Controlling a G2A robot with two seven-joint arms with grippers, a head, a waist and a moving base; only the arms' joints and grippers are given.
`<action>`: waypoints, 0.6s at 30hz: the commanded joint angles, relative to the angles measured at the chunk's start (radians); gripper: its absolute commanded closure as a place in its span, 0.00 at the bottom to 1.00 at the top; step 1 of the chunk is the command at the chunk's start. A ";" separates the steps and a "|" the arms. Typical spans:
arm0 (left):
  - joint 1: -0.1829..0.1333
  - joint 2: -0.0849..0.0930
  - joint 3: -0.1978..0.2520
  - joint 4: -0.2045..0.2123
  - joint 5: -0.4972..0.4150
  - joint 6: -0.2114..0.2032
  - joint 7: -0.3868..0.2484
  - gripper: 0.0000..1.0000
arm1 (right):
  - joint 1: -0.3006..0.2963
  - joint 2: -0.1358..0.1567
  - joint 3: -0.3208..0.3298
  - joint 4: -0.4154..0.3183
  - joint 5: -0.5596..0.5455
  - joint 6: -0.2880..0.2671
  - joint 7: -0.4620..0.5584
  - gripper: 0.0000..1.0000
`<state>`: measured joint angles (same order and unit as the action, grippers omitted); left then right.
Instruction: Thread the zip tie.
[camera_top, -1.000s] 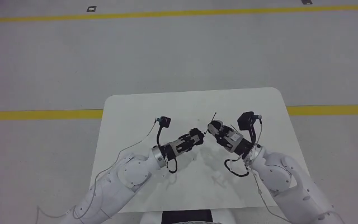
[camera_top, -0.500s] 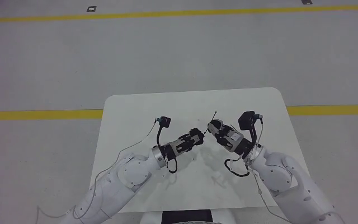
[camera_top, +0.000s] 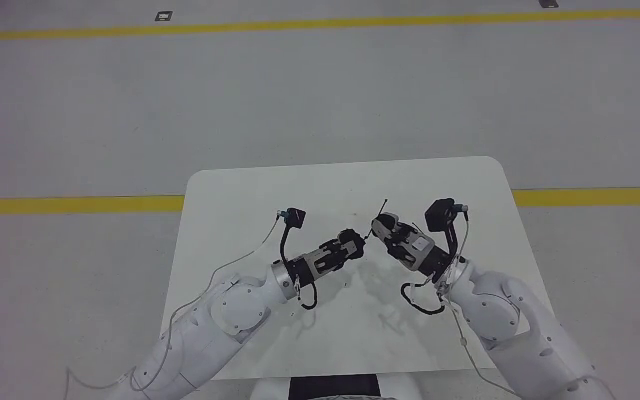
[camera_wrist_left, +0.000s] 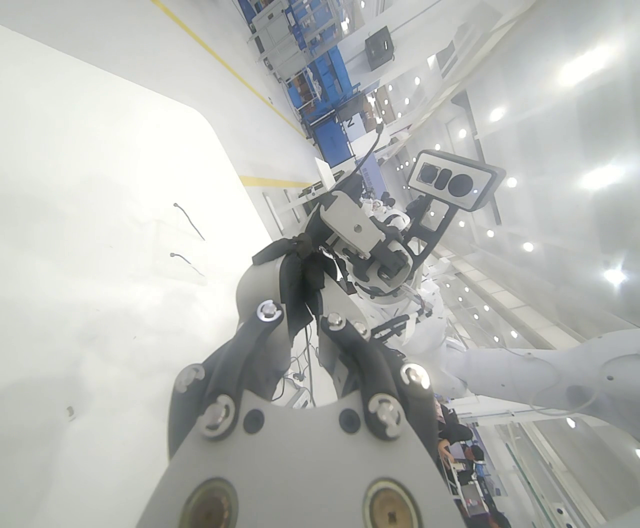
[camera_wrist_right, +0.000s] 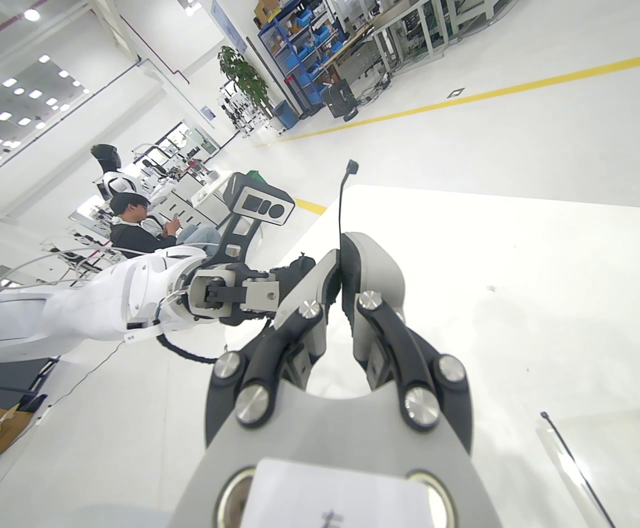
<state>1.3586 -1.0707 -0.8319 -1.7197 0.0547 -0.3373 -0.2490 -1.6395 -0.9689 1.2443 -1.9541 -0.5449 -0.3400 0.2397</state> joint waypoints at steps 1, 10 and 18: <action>0.000 0.000 0.000 0.000 0.000 0.000 0.000 1.00 | 0.001 0.000 -0.001 0.001 0.000 0.000 0.000 1.00; 0.000 0.000 0.000 0.000 0.000 0.000 0.000 1.00 | 0.001 -0.002 -0.003 -0.004 0.007 0.000 -0.008 1.00; 0.000 0.000 0.000 0.000 0.000 0.000 0.000 1.00 | -0.001 0.000 0.000 -0.008 0.005 0.000 -0.010 1.00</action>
<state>1.3586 -1.0707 -0.8319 -1.7197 0.0547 -0.3373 -0.2490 -1.6402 -0.9695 1.2437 -1.9619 -0.5391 -0.3400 0.2292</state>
